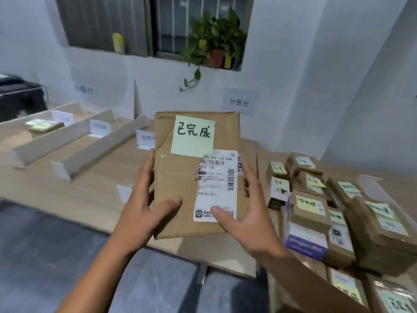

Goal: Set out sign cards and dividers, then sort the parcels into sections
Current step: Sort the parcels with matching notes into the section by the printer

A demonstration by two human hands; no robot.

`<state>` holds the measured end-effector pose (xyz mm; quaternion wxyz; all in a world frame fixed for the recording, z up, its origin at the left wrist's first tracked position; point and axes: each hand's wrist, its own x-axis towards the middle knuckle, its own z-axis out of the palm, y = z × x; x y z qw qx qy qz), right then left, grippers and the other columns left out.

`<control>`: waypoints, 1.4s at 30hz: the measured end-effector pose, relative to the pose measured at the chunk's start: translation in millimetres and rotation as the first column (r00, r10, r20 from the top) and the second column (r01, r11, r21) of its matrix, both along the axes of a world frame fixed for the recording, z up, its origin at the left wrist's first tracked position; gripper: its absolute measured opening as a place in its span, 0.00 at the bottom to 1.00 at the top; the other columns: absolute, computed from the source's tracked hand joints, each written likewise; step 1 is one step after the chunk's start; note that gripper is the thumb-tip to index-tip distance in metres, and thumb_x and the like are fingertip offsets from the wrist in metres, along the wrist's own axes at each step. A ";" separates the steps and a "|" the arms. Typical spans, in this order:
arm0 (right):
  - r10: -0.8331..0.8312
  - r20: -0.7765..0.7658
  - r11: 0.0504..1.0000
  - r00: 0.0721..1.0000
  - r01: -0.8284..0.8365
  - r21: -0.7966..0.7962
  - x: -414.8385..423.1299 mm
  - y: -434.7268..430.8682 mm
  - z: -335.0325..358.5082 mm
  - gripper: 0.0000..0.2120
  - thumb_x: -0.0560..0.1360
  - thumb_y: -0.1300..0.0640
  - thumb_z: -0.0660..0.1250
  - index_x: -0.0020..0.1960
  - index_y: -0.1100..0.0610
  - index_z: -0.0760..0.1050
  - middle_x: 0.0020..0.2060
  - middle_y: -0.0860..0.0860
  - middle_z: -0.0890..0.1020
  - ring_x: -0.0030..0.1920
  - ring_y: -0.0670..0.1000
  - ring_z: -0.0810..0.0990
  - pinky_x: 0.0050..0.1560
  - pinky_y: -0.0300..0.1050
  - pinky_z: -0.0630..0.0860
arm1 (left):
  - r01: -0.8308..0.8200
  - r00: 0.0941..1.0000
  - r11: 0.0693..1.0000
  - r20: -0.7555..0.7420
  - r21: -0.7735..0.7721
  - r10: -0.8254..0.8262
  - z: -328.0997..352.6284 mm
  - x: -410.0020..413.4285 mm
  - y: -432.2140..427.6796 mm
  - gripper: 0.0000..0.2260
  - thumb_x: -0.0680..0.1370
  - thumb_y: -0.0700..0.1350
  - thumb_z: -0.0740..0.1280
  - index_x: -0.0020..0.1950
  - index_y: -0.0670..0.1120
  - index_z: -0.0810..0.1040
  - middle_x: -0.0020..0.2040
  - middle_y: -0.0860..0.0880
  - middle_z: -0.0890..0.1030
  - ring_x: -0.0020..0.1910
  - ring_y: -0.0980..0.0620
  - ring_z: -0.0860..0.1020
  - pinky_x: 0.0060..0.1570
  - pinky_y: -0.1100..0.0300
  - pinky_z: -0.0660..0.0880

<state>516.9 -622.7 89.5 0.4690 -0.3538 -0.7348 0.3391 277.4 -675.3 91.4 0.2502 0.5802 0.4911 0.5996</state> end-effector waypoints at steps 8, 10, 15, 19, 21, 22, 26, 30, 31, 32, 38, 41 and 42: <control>0.280 -0.031 0.960 0.959 -0.281 0.000 -248.8 9.7 9.6 0.46 0.69 0.43 0.77 0.79 0.34 0.54 0.74 0.32 0.63 0.73 0.30 0.61 0.64 0.20 0.59 | -0.251 0.966 0.968 -0.056 0.007 0.251 16.6 -219.9 -54.8 0.46 0.71 0.56 0.74 0.83 0.57 0.53 0.81 0.57 0.63 0.78 0.56 0.65 0.76 0.50 0.64; 0.337 -0.029 0.941 0.941 -0.337 -0.017 -301.6 16.2 7.0 0.46 0.69 0.43 0.77 0.79 0.35 0.54 0.74 0.33 0.63 0.72 0.30 0.62 0.64 0.20 0.59 | -0.310 0.949 0.951 -0.061 0.006 0.310 14.0 -265.0 -61.1 0.45 0.72 0.57 0.73 0.83 0.58 0.53 0.80 0.61 0.63 0.77 0.59 0.65 0.73 0.62 0.66; 0.464 -0.027 0.884 0.885 -0.465 -0.050 -428.9 47.6 -12.4 0.46 0.70 0.47 0.78 0.79 0.38 0.56 0.74 0.36 0.65 0.73 0.33 0.64 0.65 0.23 0.61 | -0.431 0.902 0.902 -0.042 -0.031 0.430 -4.7 -371.6 -54.3 0.45 0.72 0.56 0.73 0.83 0.60 0.52 0.80 0.62 0.63 0.77 0.60 0.65 0.75 0.55 0.67; 0.523 -0.044 0.849 0.852 -0.524 -0.064 -535.7 89.1 -31.6 0.45 0.68 0.47 0.78 0.77 0.34 0.58 0.70 0.34 0.69 0.71 0.34 0.68 0.67 0.33 0.67 | -0.536 0.844 0.841 -0.064 -0.075 0.532 -19.5 -458.2 -32.5 0.45 0.71 0.58 0.73 0.82 0.64 0.50 0.78 0.66 0.64 0.76 0.61 0.67 0.74 0.46 0.67; 0.536 -0.057 0.840 0.843 -0.538 -0.071 -591.5 111.9 -36.1 0.44 0.67 0.46 0.77 0.77 0.34 0.58 0.70 0.36 0.70 0.70 0.38 0.70 0.67 0.40 0.70 | -0.589 0.808 0.802 -0.078 -0.105 0.583 -19.2 -503.8 -17.3 0.44 0.71 0.60 0.72 0.80 0.70 0.50 0.77 0.69 0.65 0.74 0.61 0.69 0.73 0.44 0.69; 0.545 -0.063 0.832 0.836 -0.549 -0.083 -619.1 123.4 -36.3 0.44 0.67 0.45 0.76 0.77 0.34 0.58 0.70 0.37 0.70 0.69 0.38 0.70 0.66 0.40 0.71 | -0.609 0.793 0.783 -0.085 -0.124 0.603 -17.1 -526.6 -9.5 0.44 0.70 0.61 0.72 0.80 0.71 0.50 0.76 0.69 0.65 0.74 0.60 0.69 0.72 0.43 0.69; 0.608 -0.081 0.783 0.790 -0.614 -0.100 -730.4 162.6 -28.3 0.39 0.70 0.45 0.73 0.76 0.32 0.59 0.67 0.40 0.73 0.63 0.30 0.71 0.50 0.22 0.71 | -0.682 0.729 0.709 -0.095 -0.180 0.678 -2.4 -618.1 13.5 0.44 0.69 0.64 0.73 0.78 0.74 0.51 0.76 0.68 0.66 0.73 0.57 0.71 0.70 0.40 0.72; 0.675 -0.105 0.717 0.730 -0.683 -0.139 -836.2 181.1 -22.4 0.36 0.72 0.44 0.72 0.73 0.28 0.58 0.67 0.39 0.72 0.63 0.31 0.70 0.46 0.27 0.77 | -0.728 0.682 0.657 -0.107 -0.197 0.723 6.2 -709.6 24.6 0.44 0.69 0.65 0.72 0.78 0.73 0.50 0.77 0.66 0.65 0.74 0.57 0.71 0.70 0.41 0.72; 0.689 -0.098 0.703 0.718 -0.696 -0.147 -861.3 183.5 -23.1 0.35 0.72 0.43 0.71 0.73 0.27 0.57 0.67 0.39 0.71 0.63 0.31 0.70 0.45 0.30 0.79 | -0.733 0.675 0.650 -0.100 -0.201 0.731 5.4 -732.7 25.7 0.44 0.69 0.64 0.72 0.78 0.74 0.50 0.77 0.67 0.65 0.73 0.57 0.71 0.70 0.42 0.72; 0.700 -0.086 0.694 0.709 -0.703 -0.154 -887.2 186.1 -24.7 0.35 0.72 0.42 0.71 0.73 0.26 0.56 0.67 0.39 0.71 0.63 0.32 0.70 0.45 0.34 0.81 | -0.737 0.670 0.644 -0.093 -0.206 0.737 3.2 -756.7 26.5 0.44 0.69 0.64 0.72 0.78 0.74 0.50 0.76 0.68 0.66 0.73 0.58 0.72 0.69 0.42 0.73; 0.707 -0.113 0.658 0.698 -0.708 -0.256 -1054.4 189.5 -53.2 0.30 0.73 0.40 0.69 0.71 0.28 0.59 0.65 0.42 0.75 0.59 0.37 0.76 0.42 0.37 0.82 | -0.737 0.662 0.628 -0.081 -0.251 0.745 -31.4 -920.2 28.5 0.43 0.68 0.65 0.72 0.77 0.76 0.52 0.75 0.68 0.68 0.70 0.58 0.75 0.67 0.42 0.75; 0.651 -0.145 0.675 0.745 -0.656 -0.338 -1137.4 188.4 -66.9 0.28 0.73 0.38 0.69 0.70 0.28 0.62 0.65 0.42 0.76 0.58 0.41 0.81 0.42 0.42 0.84 | -0.707 0.696 0.660 -0.083 -0.255 0.713 -46.8 -1008.4 36.2 0.42 0.68 0.64 0.72 0.76 0.77 0.52 0.75 0.69 0.67 0.72 0.59 0.72 0.70 0.44 0.73; 0.623 -0.156 0.687 0.766 -0.632 -0.358 -1163.2 189.2 -70.0 0.28 0.73 0.38 0.68 0.70 0.29 0.62 0.65 0.43 0.76 0.58 0.42 0.82 0.42 0.44 0.84 | -0.689 0.714 0.674 -0.086 -0.267 0.695 -48.9 -1038.1 41.2 0.42 0.68 0.64 0.72 0.76 0.77 0.52 0.75 0.70 0.66 0.72 0.60 0.71 0.70 0.45 0.73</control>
